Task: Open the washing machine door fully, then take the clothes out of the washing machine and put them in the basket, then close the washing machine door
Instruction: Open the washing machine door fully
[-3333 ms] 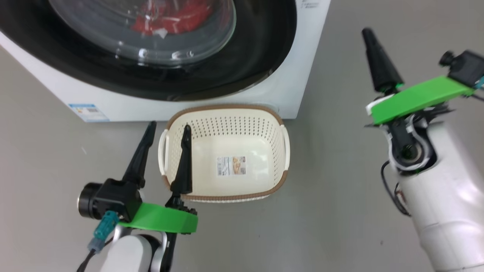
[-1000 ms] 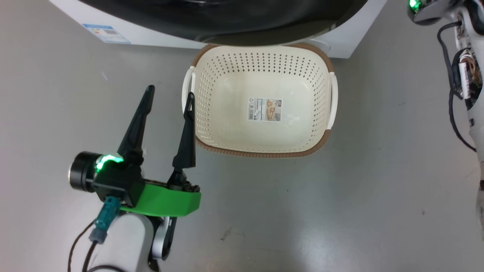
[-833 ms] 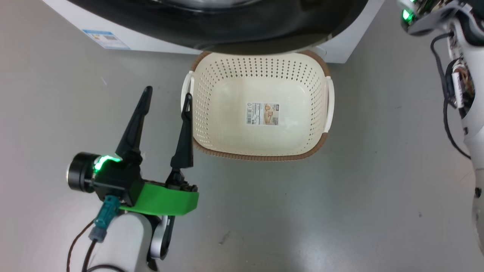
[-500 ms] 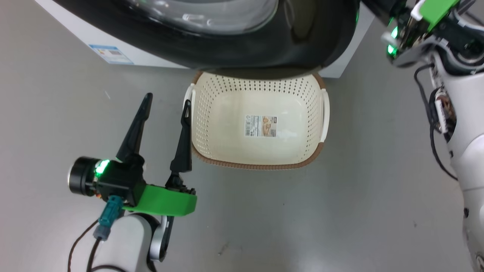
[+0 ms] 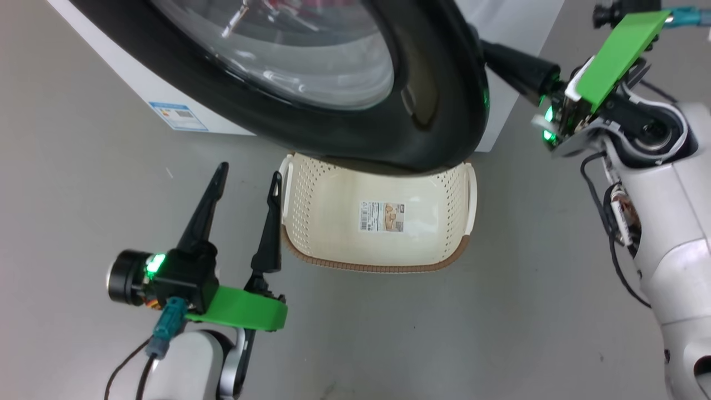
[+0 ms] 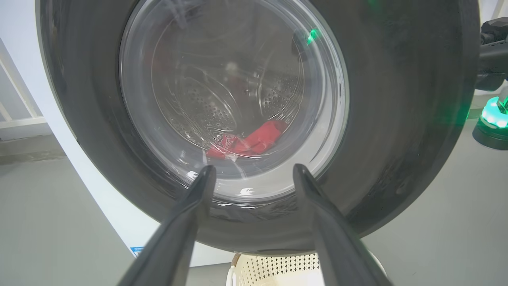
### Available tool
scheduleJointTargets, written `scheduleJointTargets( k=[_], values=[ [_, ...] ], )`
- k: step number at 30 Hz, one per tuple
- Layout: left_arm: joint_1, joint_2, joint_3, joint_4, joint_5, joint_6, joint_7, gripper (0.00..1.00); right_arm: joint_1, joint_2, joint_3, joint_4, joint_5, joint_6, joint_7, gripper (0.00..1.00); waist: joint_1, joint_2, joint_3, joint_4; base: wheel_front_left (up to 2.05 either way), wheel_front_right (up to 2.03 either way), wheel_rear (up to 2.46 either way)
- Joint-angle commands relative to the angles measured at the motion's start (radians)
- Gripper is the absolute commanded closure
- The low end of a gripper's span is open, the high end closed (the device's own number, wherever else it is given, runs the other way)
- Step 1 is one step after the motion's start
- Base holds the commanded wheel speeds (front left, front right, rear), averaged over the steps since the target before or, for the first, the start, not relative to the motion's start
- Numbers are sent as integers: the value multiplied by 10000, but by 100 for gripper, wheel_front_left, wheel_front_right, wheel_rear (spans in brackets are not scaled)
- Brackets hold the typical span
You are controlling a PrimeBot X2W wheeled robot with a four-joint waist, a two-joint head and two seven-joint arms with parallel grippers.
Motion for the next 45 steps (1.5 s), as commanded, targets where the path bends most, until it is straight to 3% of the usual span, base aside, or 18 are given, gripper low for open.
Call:
scheduleJointTargets(
  k=[1,16,21,22,24,25,30,40,45],
  values=[
    [146,225,366,-184,72,-41,-49,0,195,312,183,-365,-62,39,119,100,0,0,-137,7,0,0,0],
    [426,248,568,-177,-59,-69,-49,0,862,521,429,-643,-62,39,172,100,0,0,-400,-128,0,0,0],
    [434,242,655,-262,-155,-43,-49,0,861,528,470,-603,-472,39,-413,98,0,0,-321,-287,0,0,0],
    [429,240,668,-276,-192,-59,-49,0,856,535,474,-551,-570,39,-576,64,0,0,-303,-331,0,0,0],
    [419,236,698,-312,-273,-90,-49,0,838,543,511,-485,-793,39,-879,9,0,0,-272,-439,0,0,0],
    [415,235,710,-327,-292,-99,-49,0,842,541,515,-460,-912,39,-1067,0,0,0,-267,-499,0,0,0],
    [350,252,742,-505,-221,-139,-49,0,845,414,538,-556,-1726,39,-2340,0,0,0,-169,-786,0,0,0],
    [302,221,929,-612,-382,-91,-49,0,1481,-557,1909,-1289,-5328,39,-6047,0,0,0,-65,-1242,0,0,0],
    [348,211,1007,-608,-490,-82,-49,0,1807,-731,2135,-1263,-6565,39,-7566,0,0,0,-91,-1380,0,0,0]
  ],
)
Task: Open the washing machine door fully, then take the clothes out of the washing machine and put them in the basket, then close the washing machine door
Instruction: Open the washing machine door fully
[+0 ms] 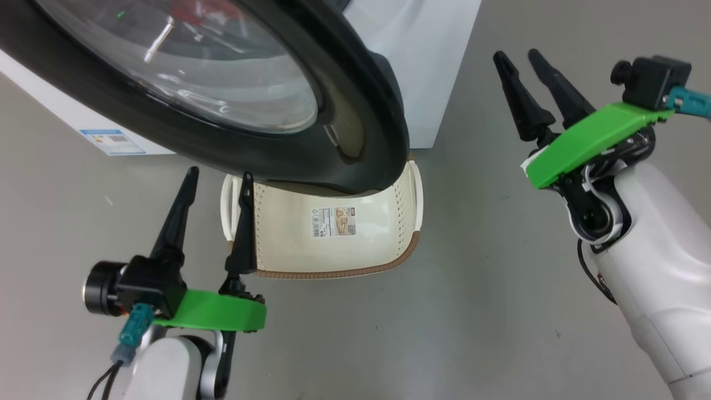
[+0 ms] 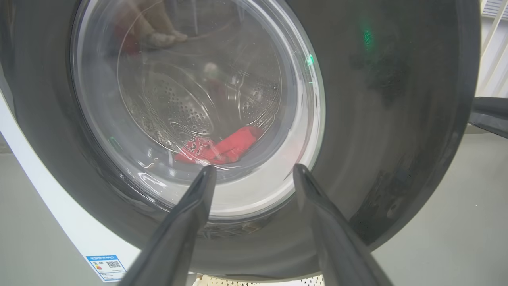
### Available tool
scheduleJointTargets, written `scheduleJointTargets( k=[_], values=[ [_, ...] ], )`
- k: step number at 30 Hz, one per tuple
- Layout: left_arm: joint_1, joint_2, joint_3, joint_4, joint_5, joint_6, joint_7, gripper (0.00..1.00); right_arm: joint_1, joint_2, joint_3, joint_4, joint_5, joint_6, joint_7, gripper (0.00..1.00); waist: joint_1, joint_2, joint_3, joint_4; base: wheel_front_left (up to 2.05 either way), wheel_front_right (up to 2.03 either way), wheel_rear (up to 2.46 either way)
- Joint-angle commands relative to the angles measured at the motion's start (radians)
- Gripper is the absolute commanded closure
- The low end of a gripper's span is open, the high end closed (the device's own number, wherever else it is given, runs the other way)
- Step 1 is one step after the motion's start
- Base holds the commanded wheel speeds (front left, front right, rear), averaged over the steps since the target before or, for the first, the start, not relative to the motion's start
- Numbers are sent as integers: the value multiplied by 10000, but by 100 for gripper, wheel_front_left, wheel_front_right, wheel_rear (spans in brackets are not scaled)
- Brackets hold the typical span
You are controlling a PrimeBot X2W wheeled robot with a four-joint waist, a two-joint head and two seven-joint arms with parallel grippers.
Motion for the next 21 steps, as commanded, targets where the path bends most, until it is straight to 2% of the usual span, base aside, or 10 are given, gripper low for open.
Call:
scheduleJointTargets(
  k=[1,4,7,16,21],
  values=[
    [-32,182,360,-291,-101,25,-49,0,221,31,113,-227,-232,37,-237,0,0,0,-7,-50,0,0,0],
    [-8,176,382,-286,-160,25,-49,0,412,-2,21,-143,-1129,37,-1173,0,0,0,-7,-86,0,0,0],
    [-19,172,367,-294,-171,25,-49,0,674,4,-310,-260,-1900,37,-1670,0,0,0,8,-78,0,0,0],
    [32,162,323,-335,-165,28,-49,0,2190,430,-1456,-1799,-3510,37,-1914,0,0,0,9,4,0,0,0],
    [134,159,317,-388,-168,19,-49,0,3150,648,-1929,-3276,-5386,37,-1919,0,0,0,9,24,0,0,0]
  ],
)
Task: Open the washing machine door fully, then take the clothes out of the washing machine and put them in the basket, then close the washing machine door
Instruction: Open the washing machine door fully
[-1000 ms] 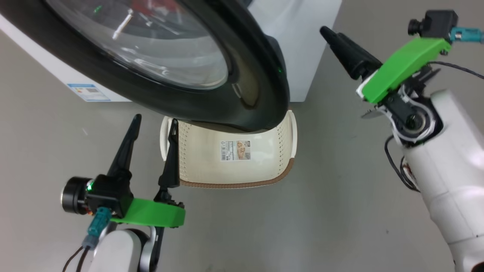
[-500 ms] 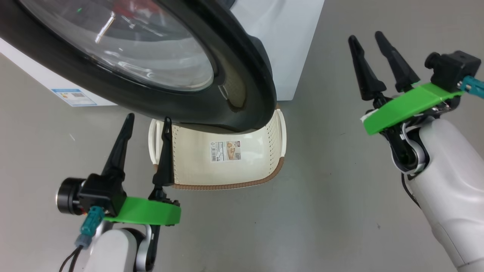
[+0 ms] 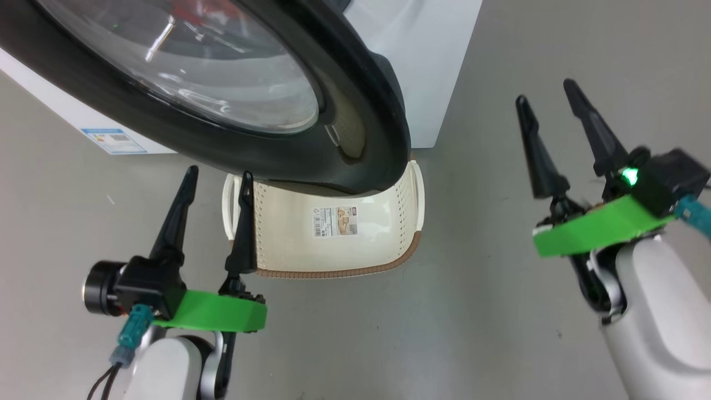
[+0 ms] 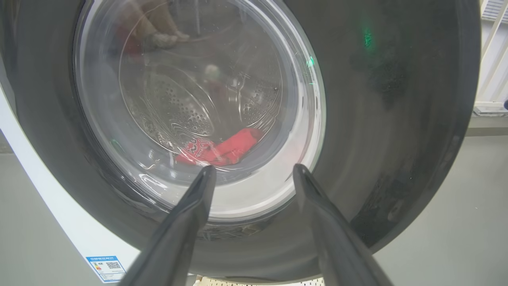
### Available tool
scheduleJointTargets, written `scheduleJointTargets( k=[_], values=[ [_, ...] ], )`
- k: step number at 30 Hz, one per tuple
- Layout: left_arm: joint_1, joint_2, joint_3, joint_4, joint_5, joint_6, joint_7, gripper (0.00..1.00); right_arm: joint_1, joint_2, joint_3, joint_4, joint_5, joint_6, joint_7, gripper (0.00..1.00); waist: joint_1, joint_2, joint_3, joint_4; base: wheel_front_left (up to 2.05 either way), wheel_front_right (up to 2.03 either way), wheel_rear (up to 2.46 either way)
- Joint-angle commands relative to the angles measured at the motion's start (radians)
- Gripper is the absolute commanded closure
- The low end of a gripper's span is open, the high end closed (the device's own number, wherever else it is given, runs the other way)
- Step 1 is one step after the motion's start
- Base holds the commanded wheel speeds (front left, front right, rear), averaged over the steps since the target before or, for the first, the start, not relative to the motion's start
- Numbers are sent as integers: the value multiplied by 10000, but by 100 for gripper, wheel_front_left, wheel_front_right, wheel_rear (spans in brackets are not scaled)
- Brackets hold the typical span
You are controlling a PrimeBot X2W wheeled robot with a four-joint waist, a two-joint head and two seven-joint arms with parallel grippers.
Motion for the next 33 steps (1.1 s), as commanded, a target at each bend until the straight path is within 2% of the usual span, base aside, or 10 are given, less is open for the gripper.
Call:
scheduleJointTargets(
  k=[1,6,10,18,33],
  values=[
    [137,164,289,-312,-117,16,-49,0,332,145,91,-410,-294,37,-60,0,0,0,-6,8,0,0,0],
    [254,161,283,-518,-124,11,-49,0,1147,504,-403,-1541,-1725,37,-61,0,0,0,-12,81,0,0,0],
    [359,159,287,-702,-116,36,-49,0,1649,732,-548,-2053,-2119,37,-61,0,0,0,-31,115,0,0,0],
    [518,158,256,-894,-146,123,-49,0,2386,1026,-989,-2622,-2243,37,-62,0,0,0,-57,125,0,0,0],
    [628,157,329,-1006,-100,175,-49,0,2791,1107,-839,-2876,-1996,37,-62,0,0,0,79,-23,0,0,0]
  ],
)
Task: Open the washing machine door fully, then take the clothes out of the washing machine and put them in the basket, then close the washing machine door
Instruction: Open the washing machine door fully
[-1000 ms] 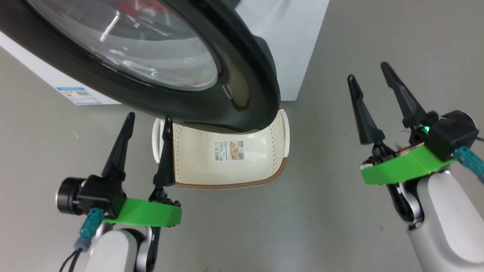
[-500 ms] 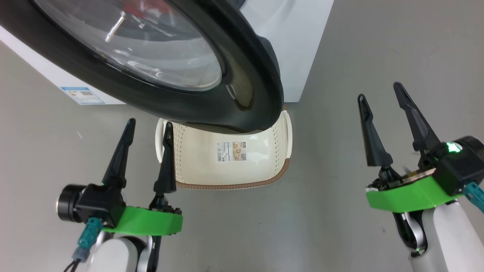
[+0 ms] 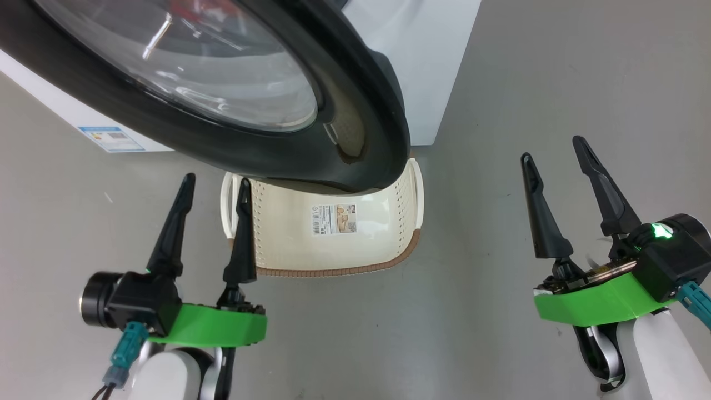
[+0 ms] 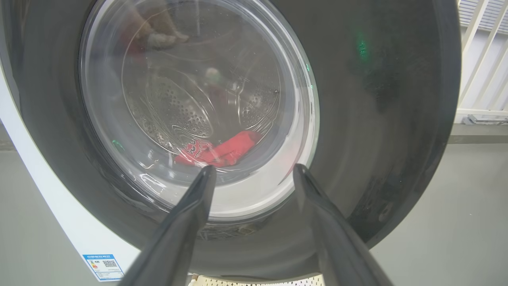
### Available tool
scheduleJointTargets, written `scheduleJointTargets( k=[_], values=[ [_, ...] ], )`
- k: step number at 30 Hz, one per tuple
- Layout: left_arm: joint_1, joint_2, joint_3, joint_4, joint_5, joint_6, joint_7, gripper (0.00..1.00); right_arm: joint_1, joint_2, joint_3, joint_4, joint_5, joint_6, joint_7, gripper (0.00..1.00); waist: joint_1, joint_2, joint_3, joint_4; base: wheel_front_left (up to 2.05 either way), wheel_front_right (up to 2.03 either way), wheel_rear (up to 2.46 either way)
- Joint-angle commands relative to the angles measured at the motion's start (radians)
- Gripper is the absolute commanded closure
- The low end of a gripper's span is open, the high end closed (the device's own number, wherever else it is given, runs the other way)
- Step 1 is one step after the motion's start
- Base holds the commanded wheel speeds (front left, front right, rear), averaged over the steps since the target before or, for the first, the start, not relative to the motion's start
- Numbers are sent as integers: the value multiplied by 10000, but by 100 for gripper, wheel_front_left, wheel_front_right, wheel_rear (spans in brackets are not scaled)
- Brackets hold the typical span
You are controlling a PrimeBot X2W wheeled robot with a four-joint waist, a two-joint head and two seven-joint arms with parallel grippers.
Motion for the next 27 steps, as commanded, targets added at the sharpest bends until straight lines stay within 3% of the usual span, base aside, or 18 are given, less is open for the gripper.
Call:
scheduleJointTargets(
  k=[1,8,9,10,11,15,21,23,27],
  values=[
    [140,157,319,-287,-1,73,-47,0,146,56,231,-303,64,35,-60,0,0,0,6,11,0,0,0],
    [152,157,338,-301,17,80,-48,0,88,57,202,-390,196,35,-60,0,0,0,27,53,0,0,0],
    [153,157,338,-302,16,80,-48,0,69,57,199,-403,225,35,-60,38,0,0,35,60,0,0,0],
    [154,157,337,-305,13,81,-48,0,44,57,206,-393,238,35,-60,90,0,0,42,69,0,0,0],
    [154,157,334,-306,9,81,-48,0,9,57,226,-372,224,35,-60,100,0,0,52,80,0,0,0],
    [160,157,325,-285,-6,94,-48,0,-250,58,370,-187,199,35,-60,100,0,0,77,131,0,0,0],
    [127,156,271,-257,-43,115,-48,0,-849,58,494,60,1148,35,-61,100,0,0,114,265,0,0,0],
    [114,156,265,-251,-58,126,-48,0,-1101,58,565,212,1788,35,-61,100,0,0,126,304,0,0,0],
    [92,156,218,-276,-146,143,-48,0,-1637,58,1010,844,4188,35,-60,100,0,0,152,369,0,0,0]
  ],
)
